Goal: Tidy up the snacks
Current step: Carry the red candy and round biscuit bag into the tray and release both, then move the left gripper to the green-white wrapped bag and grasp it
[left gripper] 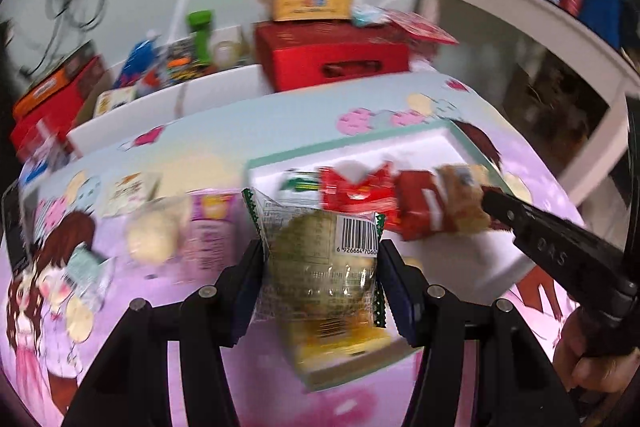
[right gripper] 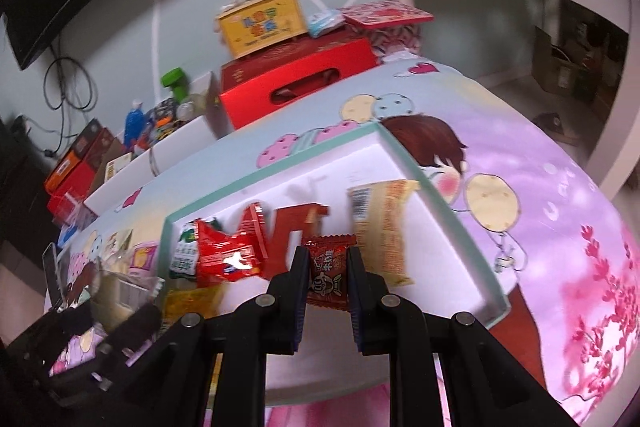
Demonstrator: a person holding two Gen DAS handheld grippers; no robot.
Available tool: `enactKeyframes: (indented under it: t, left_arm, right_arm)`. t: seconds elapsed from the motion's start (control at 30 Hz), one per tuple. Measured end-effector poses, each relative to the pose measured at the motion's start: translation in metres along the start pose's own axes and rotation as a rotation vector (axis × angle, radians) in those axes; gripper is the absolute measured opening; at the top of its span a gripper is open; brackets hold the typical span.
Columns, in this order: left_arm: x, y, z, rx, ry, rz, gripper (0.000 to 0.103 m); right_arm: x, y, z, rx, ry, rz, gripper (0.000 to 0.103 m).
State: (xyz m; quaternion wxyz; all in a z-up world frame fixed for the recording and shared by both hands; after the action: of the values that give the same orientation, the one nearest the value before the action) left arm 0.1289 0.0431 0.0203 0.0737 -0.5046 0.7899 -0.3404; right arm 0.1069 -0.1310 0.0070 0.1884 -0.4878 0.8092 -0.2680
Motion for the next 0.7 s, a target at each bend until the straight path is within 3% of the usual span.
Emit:
enactKeyframes:
  t: [0.17, 0.33, 0.4, 0.57, 0.7]
  left_arm:
    - [0.024, -0.001, 0.018, -0.017, 0.009, 0.057, 0.059]
    - [0.026, -0.001, 0.027, -0.014, 0.006, 0.048, 0.061]
    - [0.023, -0.001, 0.028, -0.025, 0.002, 0.032, 0.069]
    - [0.018, -0.001, 0.029, -0.033, -0.010, 0.019, 0.072]
    - [0.016, -0.002, 0.025, -0.026, -0.008, 0.012, 0.079]
  right_arm:
    - [0.013, 0.001, 0.010, -0.045, 0.020, 0.021, 0.020]
    - [0.012, 0.005, 0.019, -0.083, 0.016, 0.011, 0.022]
    - [0.012, 0.007, 0.022, -0.092, 0.016, 0.011, 0.022]
    - [0.014, 0.008, 0.028, -0.116, 0.024, 0.019, 0.022]
    - [0.014, 0.010, 0.031, -0.134, 0.033, 0.021, 0.031]
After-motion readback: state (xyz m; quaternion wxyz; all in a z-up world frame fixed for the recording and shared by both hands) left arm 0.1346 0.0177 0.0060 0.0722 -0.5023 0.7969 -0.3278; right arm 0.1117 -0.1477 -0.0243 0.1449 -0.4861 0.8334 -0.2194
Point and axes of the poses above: each gripper's, at about its wrist camera, not at the fingertips, and z roughly the way its jaws point, x to its right, y to its underside, the point moved 2 cm from there along z, roughly the way its jaws point, and after that the axes turned 14 degrees about y, right-handed, at the moved point
